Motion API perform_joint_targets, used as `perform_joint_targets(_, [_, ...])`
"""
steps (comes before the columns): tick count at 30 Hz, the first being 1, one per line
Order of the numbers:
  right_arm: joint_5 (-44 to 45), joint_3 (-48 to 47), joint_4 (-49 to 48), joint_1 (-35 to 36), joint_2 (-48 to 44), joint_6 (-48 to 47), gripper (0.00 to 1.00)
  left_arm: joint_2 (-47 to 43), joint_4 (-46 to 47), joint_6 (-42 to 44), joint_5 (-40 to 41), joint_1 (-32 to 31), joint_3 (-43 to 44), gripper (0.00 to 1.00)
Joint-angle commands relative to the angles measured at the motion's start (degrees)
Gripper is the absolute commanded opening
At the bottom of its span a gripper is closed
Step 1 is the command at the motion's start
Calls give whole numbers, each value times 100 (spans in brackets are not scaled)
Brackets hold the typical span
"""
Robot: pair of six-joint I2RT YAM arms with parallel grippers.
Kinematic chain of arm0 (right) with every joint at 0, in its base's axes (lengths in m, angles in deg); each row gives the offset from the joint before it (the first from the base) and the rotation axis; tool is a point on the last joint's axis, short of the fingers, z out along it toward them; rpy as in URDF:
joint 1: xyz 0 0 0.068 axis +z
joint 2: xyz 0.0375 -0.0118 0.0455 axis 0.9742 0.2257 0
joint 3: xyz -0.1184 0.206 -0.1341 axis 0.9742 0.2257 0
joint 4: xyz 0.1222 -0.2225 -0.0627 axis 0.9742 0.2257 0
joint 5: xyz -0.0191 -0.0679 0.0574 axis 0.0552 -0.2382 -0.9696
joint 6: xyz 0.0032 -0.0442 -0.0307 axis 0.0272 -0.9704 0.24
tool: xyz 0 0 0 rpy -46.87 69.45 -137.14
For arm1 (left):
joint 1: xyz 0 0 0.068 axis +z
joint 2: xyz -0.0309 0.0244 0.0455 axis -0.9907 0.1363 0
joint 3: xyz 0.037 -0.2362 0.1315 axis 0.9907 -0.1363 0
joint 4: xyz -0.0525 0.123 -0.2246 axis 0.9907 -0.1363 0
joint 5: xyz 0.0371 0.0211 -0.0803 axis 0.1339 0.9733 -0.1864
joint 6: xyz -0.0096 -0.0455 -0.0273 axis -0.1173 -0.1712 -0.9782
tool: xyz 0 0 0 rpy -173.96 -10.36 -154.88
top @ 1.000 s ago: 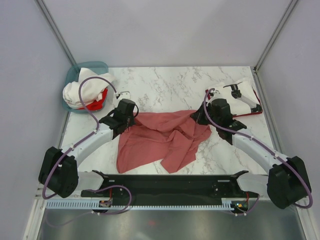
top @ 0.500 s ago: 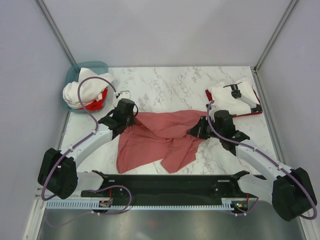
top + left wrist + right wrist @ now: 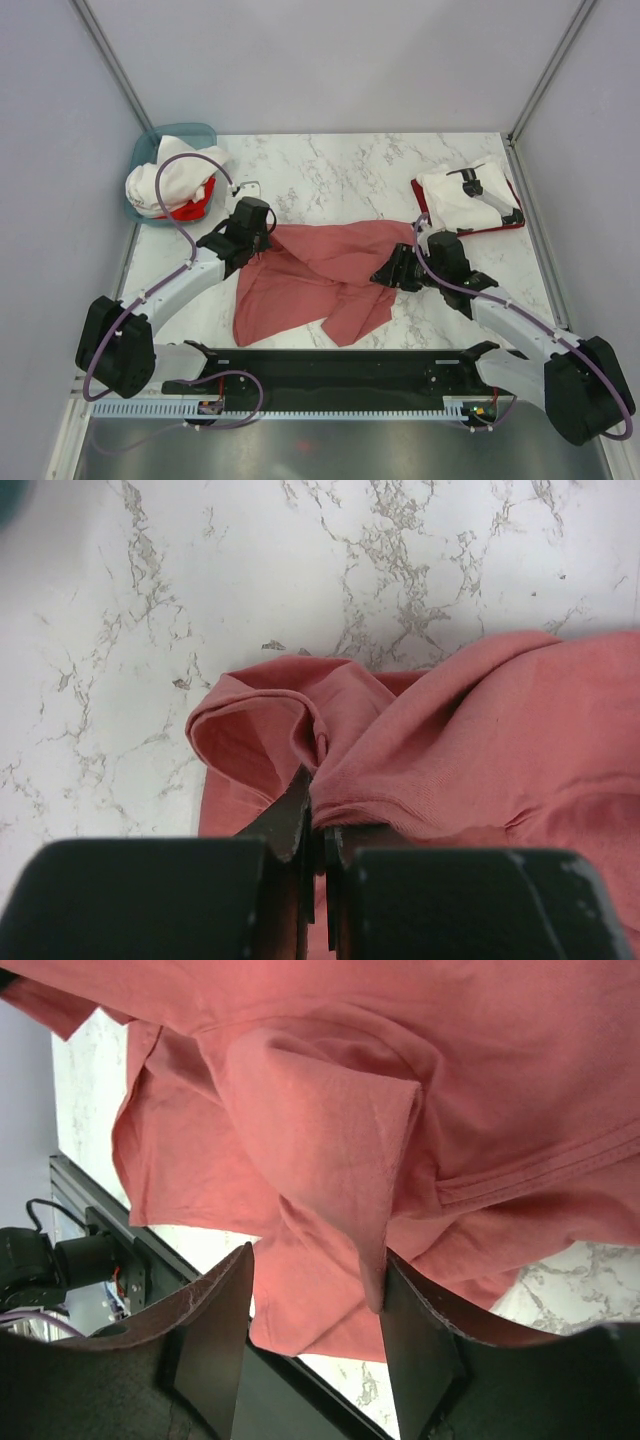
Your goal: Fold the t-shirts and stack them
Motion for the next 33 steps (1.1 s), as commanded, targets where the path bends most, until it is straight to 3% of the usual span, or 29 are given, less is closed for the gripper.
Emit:
perform_joint_targets(1, [182, -140, -274, 9, 166, -46, 59, -129, 216, -144, 24, -10, -35, 2])
perform_joint_targets(16, [771, -711, -142, 18, 782, -758, 58, -164, 233, -135, -46, -18, -35, 2])
perform_joint_targets(19, [718, -808, -142, 18, 852, -750, 48, -138, 224, -127, -55, -10, -35, 2])
perform_joint_targets(21, [648, -861, -142, 18, 905, -741, 35, -138, 233, -126, -55, -10, -26, 2])
perform_joint_targets(22, [578, -878, -134, 9, 931, -732, 16, -129, 233, -126, -46, -10, -26, 2])
perform_joint_targets(24, [245, -949, -116, 9, 931, -715, 1, -129, 233, -126, -55, -10, -35, 2])
perform_joint_targets(28, [-125, -1194, -11, 9, 634, -486, 0, -129, 259, -135, -81, -10, -35, 2])
perform_joint_targets(33, [-344, -2397, 341, -26, 404, -118, 0, -111, 382, -153, -125, -10, -114, 5])
